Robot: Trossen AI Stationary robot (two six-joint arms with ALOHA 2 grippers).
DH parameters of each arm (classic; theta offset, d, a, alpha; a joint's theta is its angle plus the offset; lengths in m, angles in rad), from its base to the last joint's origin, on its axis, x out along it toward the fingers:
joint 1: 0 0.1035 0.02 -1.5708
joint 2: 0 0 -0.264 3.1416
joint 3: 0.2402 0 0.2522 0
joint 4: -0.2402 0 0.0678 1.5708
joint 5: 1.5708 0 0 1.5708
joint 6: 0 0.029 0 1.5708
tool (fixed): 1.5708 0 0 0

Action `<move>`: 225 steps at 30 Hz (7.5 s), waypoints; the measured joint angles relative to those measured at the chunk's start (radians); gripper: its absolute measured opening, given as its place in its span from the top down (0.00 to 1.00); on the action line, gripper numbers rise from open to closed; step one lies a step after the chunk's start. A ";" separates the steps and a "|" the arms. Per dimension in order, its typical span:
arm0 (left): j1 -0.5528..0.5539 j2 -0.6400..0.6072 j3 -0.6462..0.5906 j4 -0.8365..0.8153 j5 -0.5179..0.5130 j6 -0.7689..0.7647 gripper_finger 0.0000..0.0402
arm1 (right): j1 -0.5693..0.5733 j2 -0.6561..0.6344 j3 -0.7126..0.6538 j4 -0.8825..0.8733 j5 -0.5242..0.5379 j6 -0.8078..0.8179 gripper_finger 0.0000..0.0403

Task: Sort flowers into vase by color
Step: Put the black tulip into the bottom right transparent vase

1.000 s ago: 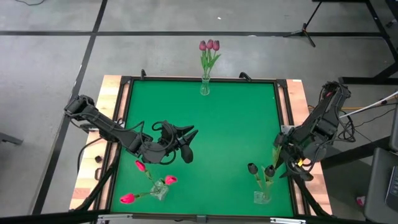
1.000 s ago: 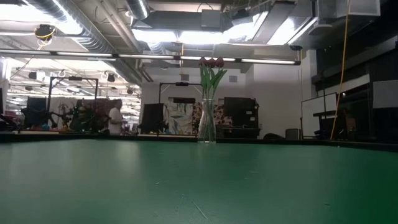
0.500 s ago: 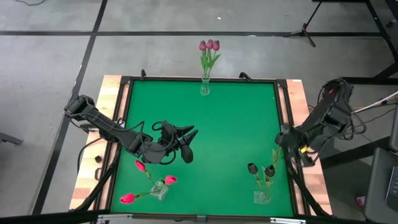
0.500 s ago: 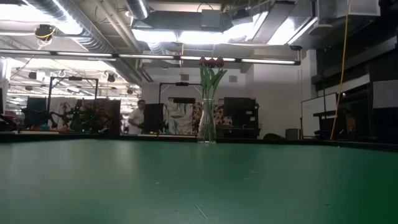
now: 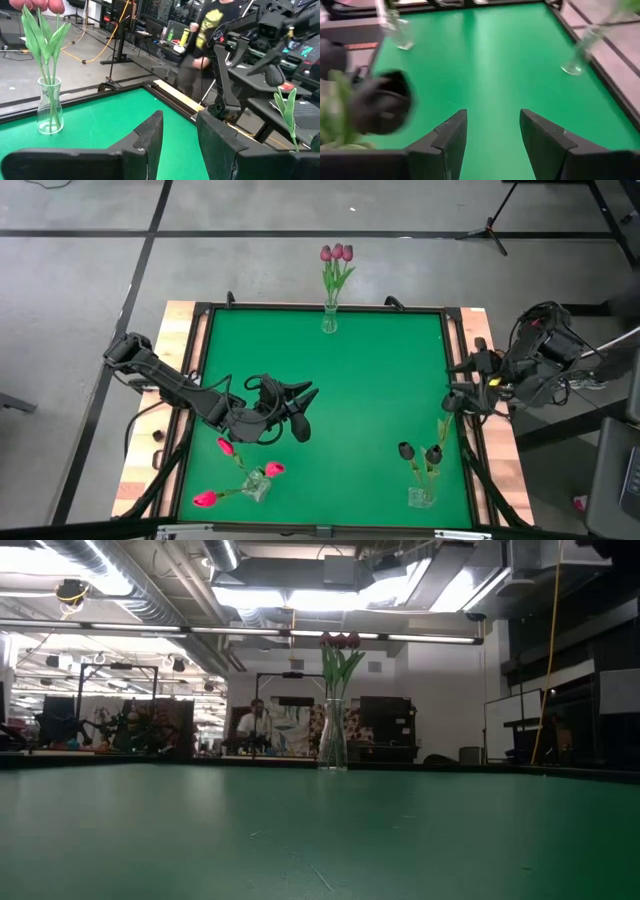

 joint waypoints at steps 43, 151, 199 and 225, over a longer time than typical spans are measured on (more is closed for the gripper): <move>0.227 0.200 0.001 0.176 0.303 -0.078 0.71 | 0.000 0.105 0.037 0.058 0.013 -0.171 0.54; 0.196 0.198 0.000 0.150 0.301 -0.077 0.71 | 0.000 -0.063 -0.594 1.096 -0.411 -0.288 0.54; 0.195 0.198 0.000 0.127 0.301 -0.070 0.71 | 0.001 0.013 -0.591 1.230 -0.704 -0.401 0.59; 0.195 0.198 0.000 0.127 0.301 -0.073 0.71 | 0.000 -0.073 -0.592 0.926 -0.416 -0.214 0.71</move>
